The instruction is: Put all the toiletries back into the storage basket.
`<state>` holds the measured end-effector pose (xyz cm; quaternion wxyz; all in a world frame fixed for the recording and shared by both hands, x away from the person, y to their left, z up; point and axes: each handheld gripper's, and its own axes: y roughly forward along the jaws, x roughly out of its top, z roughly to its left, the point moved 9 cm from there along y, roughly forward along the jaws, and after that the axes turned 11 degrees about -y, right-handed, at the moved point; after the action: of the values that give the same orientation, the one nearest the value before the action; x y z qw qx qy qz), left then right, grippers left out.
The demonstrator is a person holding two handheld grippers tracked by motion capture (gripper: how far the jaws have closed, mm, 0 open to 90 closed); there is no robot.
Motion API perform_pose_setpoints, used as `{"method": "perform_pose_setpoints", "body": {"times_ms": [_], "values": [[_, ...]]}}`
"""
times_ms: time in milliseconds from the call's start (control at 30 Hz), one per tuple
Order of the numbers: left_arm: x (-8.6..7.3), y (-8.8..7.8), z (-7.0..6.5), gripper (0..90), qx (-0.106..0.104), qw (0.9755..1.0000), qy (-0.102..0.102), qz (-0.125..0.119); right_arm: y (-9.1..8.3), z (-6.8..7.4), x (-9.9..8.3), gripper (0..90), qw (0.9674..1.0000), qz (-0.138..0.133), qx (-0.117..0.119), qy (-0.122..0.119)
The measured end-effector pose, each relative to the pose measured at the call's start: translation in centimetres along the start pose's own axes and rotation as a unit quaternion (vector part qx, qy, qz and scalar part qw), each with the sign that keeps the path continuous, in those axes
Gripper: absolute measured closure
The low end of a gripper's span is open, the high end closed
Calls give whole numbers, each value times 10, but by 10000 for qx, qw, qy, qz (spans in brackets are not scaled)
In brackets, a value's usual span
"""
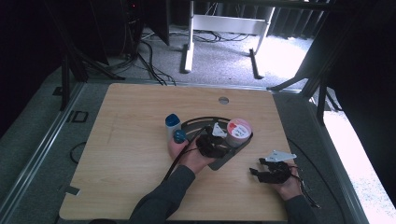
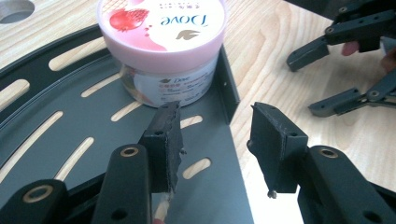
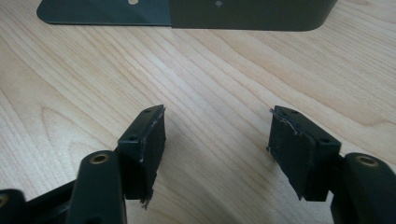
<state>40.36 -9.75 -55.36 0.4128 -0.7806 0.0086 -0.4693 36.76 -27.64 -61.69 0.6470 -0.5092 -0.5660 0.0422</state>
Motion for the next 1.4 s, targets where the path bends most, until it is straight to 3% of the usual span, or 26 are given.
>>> {"method": "perform_pose_setpoints", "body": {"times_ms": [200, 400, 633, 900, 1200, 1400], "values": [[0, -10, -9, 570, -147, 9998, 89, -36, 0, 2, -1, 350, 9999, -100, -34, 49], [-1, -20, -14, 589, -143, 9997, 177, -41, 0, 2, -3, 344, 9996, -252, -34, 123], [-3, -27, -18, 578, -202, 9996, 167, -64, 0, 2, -3, 334, 9996, -249, -32, 119], [-8, -39, -19, 560, -185, 9996, 223, -49, 0, 3, -3, 312, 9996, -242, -20, 108], [-14, -52, -18, 553, -156, 9998, 69, -86, 0, 4, -3, 280, 9997, -229, 17, 90], [-20, -60, -16, 550, -117, 9998, 130, -76, 1, 6, -3, 234, 9997, -204, 97, 20]]}}
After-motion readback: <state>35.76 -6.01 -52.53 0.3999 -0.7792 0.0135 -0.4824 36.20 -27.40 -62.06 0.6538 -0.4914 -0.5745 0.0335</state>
